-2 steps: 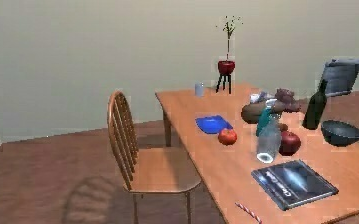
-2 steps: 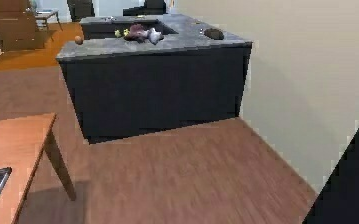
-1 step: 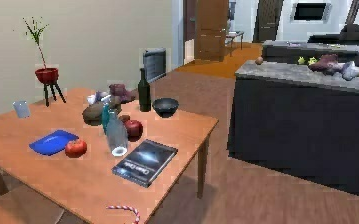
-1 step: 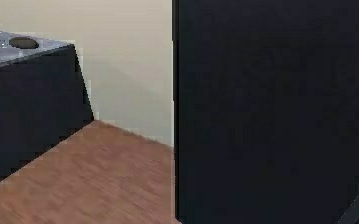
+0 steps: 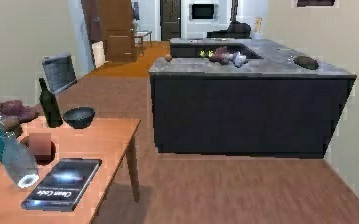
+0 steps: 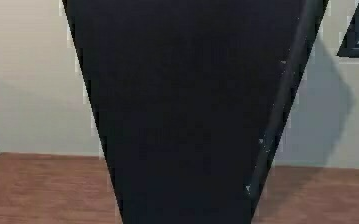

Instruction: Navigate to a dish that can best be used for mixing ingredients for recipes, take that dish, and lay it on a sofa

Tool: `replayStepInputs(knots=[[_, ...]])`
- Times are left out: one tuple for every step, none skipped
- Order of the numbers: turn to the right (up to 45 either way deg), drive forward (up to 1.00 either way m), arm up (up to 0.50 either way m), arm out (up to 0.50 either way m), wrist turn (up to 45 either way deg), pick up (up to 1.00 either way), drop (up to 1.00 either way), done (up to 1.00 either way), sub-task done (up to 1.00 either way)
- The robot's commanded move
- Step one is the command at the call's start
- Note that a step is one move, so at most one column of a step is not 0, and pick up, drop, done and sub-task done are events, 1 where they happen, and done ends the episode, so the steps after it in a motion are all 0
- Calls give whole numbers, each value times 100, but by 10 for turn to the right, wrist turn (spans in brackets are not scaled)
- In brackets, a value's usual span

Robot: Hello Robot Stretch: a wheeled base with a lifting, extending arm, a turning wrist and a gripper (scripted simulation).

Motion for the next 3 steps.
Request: replayStepInputs(knots=[[0, 100, 0, 0, 0, 0, 0, 0, 0], [90, 0, 0, 0, 0, 0, 0, 0, 0], [0, 10, 0, 0, 0, 0, 0, 0, 0]])
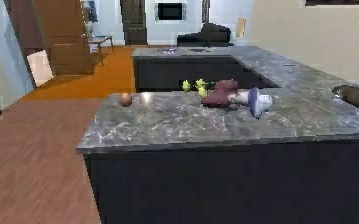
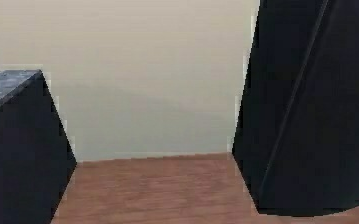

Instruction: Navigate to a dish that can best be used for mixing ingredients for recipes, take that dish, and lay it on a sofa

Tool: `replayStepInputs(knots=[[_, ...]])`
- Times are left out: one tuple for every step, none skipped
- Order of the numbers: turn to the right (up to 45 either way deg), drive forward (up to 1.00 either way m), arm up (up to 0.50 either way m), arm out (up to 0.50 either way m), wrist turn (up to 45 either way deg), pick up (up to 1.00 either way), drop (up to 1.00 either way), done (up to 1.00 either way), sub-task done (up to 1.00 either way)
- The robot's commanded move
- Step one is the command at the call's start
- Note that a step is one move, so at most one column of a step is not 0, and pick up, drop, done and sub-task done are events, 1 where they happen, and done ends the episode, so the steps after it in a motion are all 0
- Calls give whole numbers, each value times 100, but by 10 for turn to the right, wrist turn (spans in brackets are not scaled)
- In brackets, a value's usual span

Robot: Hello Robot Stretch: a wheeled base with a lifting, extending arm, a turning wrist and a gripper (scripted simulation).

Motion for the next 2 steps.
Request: replayStepInputs(knots=[[-450, 0, 0, 0, 0, 0, 0, 0, 0], [-450, 0, 0, 0, 0, 0, 0, 0, 0]])
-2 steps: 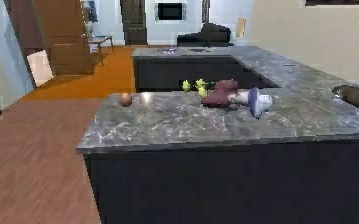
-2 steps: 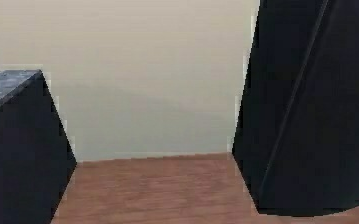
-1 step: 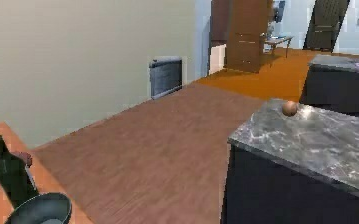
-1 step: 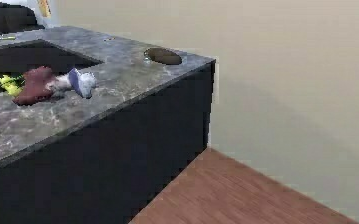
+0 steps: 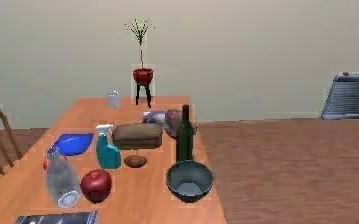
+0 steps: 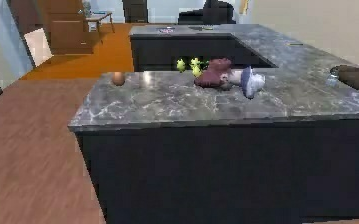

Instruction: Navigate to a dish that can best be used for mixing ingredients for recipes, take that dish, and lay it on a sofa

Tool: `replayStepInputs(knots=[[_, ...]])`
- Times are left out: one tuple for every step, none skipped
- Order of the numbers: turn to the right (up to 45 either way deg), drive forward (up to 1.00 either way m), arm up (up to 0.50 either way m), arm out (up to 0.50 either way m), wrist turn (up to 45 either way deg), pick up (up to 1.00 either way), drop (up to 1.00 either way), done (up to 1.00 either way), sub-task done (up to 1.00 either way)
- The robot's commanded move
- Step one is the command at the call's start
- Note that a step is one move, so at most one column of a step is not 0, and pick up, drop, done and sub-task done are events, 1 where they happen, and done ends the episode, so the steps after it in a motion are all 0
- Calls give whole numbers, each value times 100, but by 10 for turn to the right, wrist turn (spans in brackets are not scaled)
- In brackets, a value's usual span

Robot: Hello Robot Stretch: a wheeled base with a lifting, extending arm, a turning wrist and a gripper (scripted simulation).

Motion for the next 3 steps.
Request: replayStepInputs(knots=[[-450, 0, 0, 0, 0, 0, 0, 0, 0], [-360, 0, 0, 0, 0, 0, 0, 0, 0], [0, 0, 50, 0, 0, 0, 0, 0, 0]])
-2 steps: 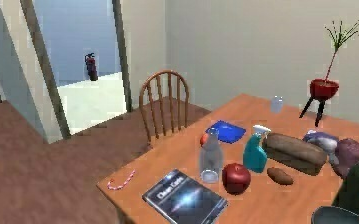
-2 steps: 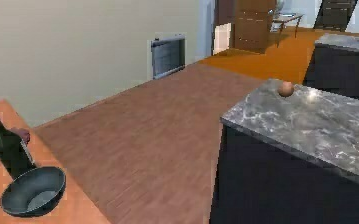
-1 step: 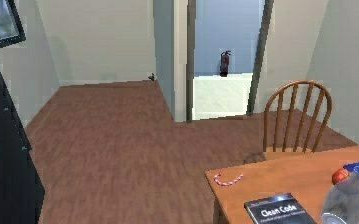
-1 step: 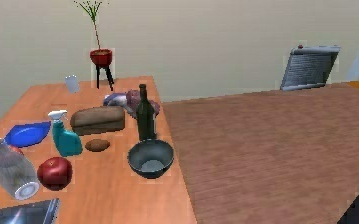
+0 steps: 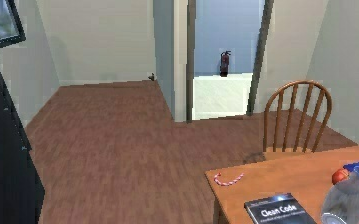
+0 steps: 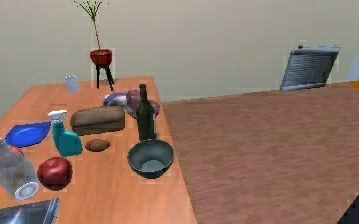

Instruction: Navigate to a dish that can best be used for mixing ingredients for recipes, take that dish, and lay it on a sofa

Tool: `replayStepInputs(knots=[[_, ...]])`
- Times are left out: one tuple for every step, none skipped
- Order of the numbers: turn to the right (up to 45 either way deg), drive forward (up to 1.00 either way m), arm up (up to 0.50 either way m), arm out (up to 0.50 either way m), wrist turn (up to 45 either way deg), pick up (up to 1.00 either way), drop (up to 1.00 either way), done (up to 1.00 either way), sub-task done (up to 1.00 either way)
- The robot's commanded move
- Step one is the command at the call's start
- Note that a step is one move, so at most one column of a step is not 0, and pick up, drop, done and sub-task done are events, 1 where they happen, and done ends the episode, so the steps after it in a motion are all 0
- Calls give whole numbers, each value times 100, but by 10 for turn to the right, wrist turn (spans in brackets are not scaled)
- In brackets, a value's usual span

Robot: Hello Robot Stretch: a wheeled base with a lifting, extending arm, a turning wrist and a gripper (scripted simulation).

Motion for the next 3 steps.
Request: replayStepInputs(knots=[[0, 0, 38, 0, 0, 0, 0, 0, 0], [0, 0, 0, 26, 0, 0, 0, 0, 0], [0, 0, 0, 0, 450, 0, 0, 0, 0]])
